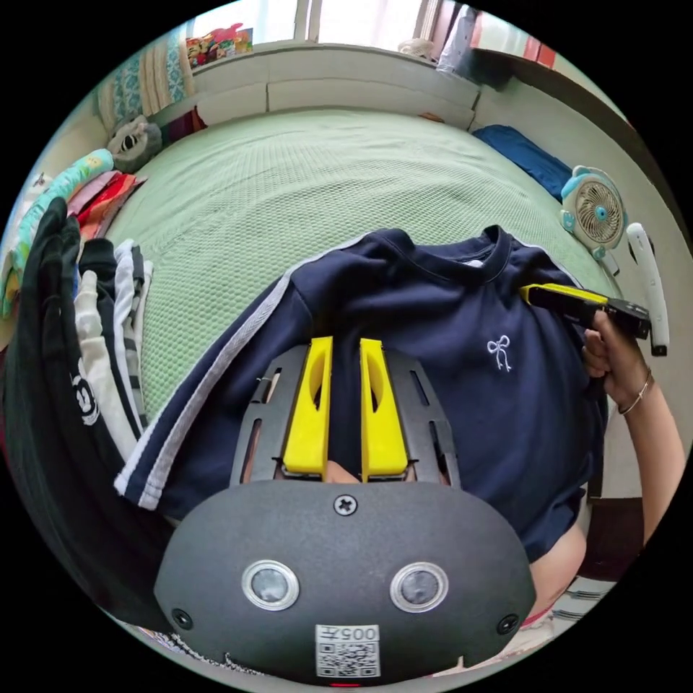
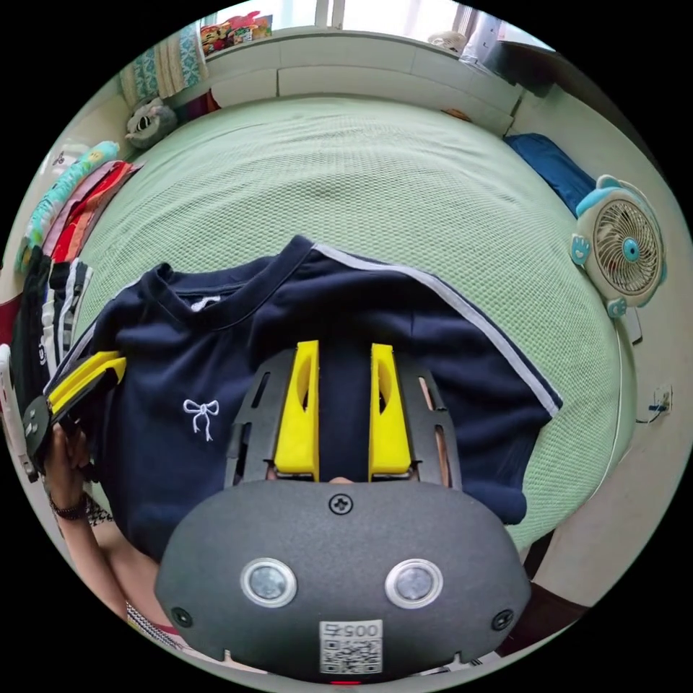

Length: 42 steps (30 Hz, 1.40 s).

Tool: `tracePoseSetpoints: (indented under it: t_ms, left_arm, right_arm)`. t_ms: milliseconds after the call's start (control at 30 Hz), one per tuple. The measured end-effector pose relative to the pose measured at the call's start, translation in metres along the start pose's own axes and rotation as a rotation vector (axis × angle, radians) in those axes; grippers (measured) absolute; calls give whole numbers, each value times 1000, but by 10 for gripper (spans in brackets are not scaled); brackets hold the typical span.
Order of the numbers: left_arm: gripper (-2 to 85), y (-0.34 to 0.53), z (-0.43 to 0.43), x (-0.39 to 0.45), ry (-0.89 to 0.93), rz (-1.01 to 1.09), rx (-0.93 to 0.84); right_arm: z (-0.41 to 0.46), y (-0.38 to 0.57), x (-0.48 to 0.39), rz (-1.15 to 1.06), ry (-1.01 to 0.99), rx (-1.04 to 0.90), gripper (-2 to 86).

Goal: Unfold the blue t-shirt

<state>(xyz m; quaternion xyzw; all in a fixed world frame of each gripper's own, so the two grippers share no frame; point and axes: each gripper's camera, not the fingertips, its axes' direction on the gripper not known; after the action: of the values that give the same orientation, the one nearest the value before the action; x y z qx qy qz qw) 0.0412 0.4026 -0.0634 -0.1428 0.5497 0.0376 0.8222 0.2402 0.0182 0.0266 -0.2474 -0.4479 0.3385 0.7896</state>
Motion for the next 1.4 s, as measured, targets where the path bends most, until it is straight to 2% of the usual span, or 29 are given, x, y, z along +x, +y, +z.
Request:
tracePoseSetpoints:
  t_ms: [267,467,667,867,1067,1167,1300,1400]
  left_arm:
    - [68,-21,20,-21,103,-89,11]
    - [66,-29,32,-22,103,-74,-35]
    - [55,-33,39,-20,119,-73,-151]
    - [57,-26,34,-15,89,-18,-139]
    - [69,-19,5,-23,48,-11,-15]
    - [69,-20,9,-35,78,-59,-7]
    - [70,-25,17,-41,98,-53,-56]
    - [69,-30,18,-45,74,-61,-53]
  right_arm:
    - [13,-34,2,27,-31,32,73]
    - [18,-48,-12,-42,4,8,101]
    - [16,-35,-5,-89,-72,-16,102]
    - [8,-44,-16,-127,-69,-91,99]
    - [-35,-74,-45,-244,2,122,116]
    - [-15,-112,-57,-267,-1,55,127]
    - [38,-152,-63,-228,-1,-141,130]
    - [46,-158,-65,-197,-35,-119,114]
